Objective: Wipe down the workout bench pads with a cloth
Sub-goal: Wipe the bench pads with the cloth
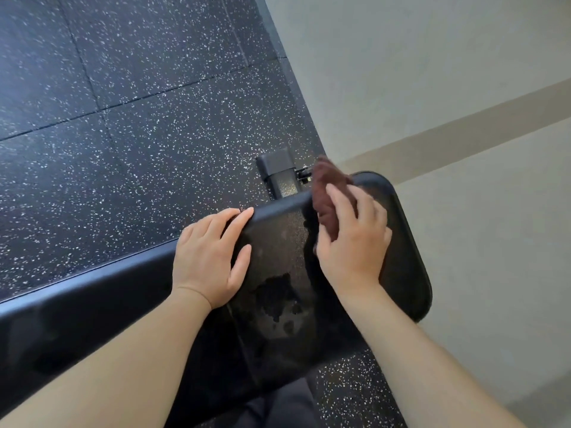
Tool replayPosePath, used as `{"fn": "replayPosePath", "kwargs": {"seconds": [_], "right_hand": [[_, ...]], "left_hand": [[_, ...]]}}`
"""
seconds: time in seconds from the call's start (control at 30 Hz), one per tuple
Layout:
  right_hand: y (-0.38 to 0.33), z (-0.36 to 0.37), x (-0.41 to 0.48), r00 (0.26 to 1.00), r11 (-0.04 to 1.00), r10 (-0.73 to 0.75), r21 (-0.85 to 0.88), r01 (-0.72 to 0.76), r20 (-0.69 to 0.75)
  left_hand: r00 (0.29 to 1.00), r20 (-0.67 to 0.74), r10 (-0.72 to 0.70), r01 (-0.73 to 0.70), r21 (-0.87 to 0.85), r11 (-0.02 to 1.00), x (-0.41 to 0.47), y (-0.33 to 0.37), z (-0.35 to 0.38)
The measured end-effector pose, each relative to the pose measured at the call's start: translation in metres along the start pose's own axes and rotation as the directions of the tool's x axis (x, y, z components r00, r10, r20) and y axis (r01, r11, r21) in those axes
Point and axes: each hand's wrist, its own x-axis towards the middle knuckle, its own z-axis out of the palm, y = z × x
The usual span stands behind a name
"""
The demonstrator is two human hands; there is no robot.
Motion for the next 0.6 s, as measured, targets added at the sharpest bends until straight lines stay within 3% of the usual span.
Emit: {"fn": "replayPosePath", "kwargs": {"seconds": [0.1,0.27,0.43,0.6], "right_hand": [[0.013,-0.002,0.017,0.999,0.999,-0.035,-0.001,0.035,0.019],[0.012,0.000,0.067,0.992,0.993,0.118,0.003,-0.118,0.035],[0.020,-0.009,0.038,0.987,0.986,0.157,0.050,-0.159,0.044],[0.044,-0.015,0.002,0.988,0.987,0.153,0.053,-0.153,0.012]], "left_hand": [[1.000,0.010,0.000,0.000,0.007,1.000,0.001,0.001,0.000],[1.000,0.007,-0.007,0.007,0.025,1.000,0.000,0.000,0.001],[0.999,0.042,-0.001,-0.002,0.078,0.997,0.000,0.006,-0.002],[0.978,0.064,0.200,-0.207,0.120,0.971,0.015,0.038,0.000]]}}
